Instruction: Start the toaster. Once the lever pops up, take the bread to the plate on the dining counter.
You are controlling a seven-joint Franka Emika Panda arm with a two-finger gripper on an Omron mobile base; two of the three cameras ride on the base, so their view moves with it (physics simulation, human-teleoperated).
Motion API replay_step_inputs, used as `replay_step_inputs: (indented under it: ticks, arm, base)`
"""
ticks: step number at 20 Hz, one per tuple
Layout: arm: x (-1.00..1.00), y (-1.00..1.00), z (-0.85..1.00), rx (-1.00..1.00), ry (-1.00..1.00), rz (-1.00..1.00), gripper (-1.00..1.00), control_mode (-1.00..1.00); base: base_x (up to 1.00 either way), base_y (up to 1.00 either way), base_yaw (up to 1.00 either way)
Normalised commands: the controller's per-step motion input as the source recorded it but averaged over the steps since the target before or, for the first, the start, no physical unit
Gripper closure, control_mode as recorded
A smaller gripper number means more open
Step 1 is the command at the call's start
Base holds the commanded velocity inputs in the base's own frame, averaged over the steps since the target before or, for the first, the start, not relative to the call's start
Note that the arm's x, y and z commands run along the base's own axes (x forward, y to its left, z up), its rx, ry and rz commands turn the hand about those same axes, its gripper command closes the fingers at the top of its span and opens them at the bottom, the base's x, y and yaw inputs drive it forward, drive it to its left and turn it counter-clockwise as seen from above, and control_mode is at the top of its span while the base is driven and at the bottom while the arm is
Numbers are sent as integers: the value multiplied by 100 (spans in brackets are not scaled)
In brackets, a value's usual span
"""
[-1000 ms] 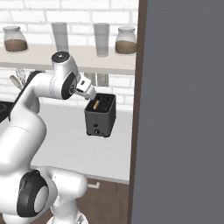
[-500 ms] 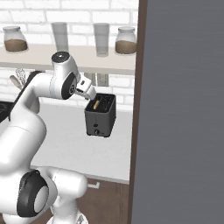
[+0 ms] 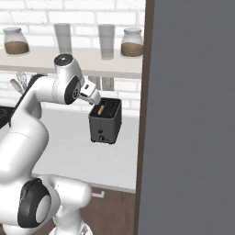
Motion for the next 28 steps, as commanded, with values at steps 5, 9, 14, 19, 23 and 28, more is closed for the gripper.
replay_step_inputs:
  ticks: [5, 9, 14, 19, 23, 28]
  arm:
    - [0, 0, 0, 0, 0, 0, -100, -100]
    - [0, 0, 0, 0, 0, 0, -100, -100]
    - [0, 0, 0, 0, 0, 0, -100, -100]
    - [0, 0, 0, 0, 0, 0, -100, -100]
    - [0, 0, 0, 0, 0, 0, -100, -100]
    - [0, 0, 0, 0, 0, 0, -100, -100]
  base:
    - [0, 0, 0]
    - [0, 0, 0]
    - [0, 0, 0]
    - [0, 0, 0]
    - [0, 0, 0]
    - [0, 0, 0]
